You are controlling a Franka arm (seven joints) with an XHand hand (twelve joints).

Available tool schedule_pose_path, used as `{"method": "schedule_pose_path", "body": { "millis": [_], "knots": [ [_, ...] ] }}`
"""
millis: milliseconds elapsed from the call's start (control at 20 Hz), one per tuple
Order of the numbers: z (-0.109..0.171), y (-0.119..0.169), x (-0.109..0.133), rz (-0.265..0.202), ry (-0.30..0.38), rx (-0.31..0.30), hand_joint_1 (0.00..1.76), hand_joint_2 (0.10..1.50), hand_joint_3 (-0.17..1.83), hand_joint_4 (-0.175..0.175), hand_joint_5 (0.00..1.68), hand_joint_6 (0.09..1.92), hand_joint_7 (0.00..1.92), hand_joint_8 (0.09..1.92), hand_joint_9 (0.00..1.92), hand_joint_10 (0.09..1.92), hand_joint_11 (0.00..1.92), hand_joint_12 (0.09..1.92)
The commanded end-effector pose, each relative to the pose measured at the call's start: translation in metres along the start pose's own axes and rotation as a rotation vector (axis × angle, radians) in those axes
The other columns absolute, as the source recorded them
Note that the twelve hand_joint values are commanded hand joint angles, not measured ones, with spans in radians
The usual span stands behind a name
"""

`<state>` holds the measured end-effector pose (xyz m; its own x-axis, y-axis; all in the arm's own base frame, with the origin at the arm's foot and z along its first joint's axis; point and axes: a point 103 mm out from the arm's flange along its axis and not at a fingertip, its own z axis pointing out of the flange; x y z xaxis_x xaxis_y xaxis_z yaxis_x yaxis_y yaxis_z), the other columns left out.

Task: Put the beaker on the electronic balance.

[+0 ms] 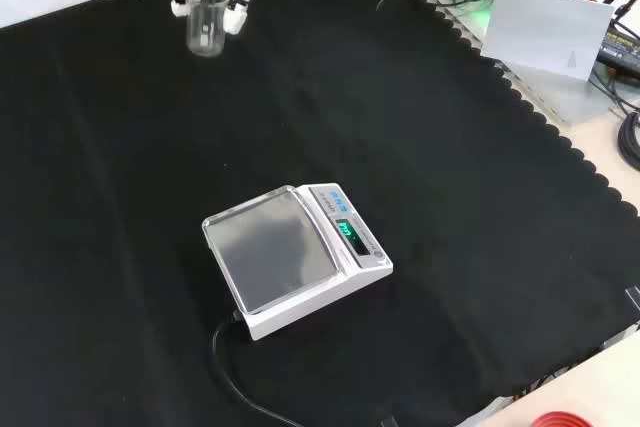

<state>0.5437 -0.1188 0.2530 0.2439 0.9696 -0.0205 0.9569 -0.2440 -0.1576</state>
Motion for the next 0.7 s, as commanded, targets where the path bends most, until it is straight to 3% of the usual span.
{"method": "schedule_pose_path", "body": {
  "millis": [50, 700],
  "knots": [
    [-0.01, -0.001, 0.058, -0.091, -0.019, -0.005, 1.14, 0.72, 0.46, 0.175, 1.37, 0.4, 1.14, 0.91, 1.36, 0.43, 1.25, 0.93],
    [-0.009, -0.002, 0.162, -0.248, -0.068, 0.011, 1.14, 0.72, 0.47, 0.175, 1.37, 0.4, 1.14, 0.91, 1.37, 0.43, 1.25, 0.93]
  ]
}}
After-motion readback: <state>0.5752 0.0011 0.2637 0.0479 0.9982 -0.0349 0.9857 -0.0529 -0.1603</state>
